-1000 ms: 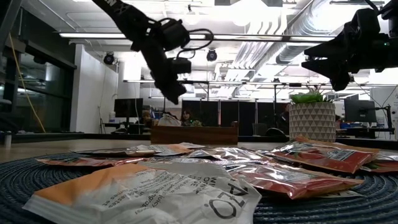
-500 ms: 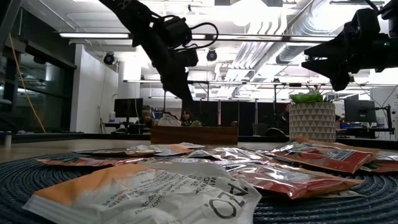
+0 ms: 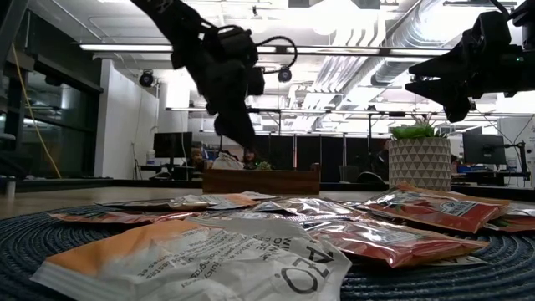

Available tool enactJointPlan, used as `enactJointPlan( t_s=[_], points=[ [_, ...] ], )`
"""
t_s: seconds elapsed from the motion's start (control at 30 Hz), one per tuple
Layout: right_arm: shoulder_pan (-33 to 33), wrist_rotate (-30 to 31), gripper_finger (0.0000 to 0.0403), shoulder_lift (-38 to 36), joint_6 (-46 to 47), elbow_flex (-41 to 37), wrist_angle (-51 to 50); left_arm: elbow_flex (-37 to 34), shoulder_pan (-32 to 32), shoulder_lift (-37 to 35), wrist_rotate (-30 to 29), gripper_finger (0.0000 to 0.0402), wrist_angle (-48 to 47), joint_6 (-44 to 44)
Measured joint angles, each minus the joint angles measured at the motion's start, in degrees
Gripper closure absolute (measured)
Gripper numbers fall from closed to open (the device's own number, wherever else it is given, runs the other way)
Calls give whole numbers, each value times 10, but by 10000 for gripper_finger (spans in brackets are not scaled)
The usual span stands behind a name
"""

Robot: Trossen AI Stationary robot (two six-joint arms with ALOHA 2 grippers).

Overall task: Pick & Place Tea
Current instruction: Put the white tea bag into the left section of the wooden organizer

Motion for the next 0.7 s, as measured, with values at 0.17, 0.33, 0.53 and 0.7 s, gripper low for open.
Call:
enactJointPlan(
  t_s=[0.17, 0.33, 0.53, 0.7],
  points=[
    [0, 0, 214, 0, 0, 0, 0, -57, 1, 1, 14, 146, 49, -34],
    [0, 0, 214, 0, 0, 0, 0, -81, -3, 1, 44, 153, 91, -62],
    [0, 0, 214, 0, 0, 0, 0, -82, -31, 41, 66, 154, 110, -78],
    [0, 0, 214, 0, 0, 0, 0, -81, -48, 79, 67, 154, 135, -101]
  ],
)
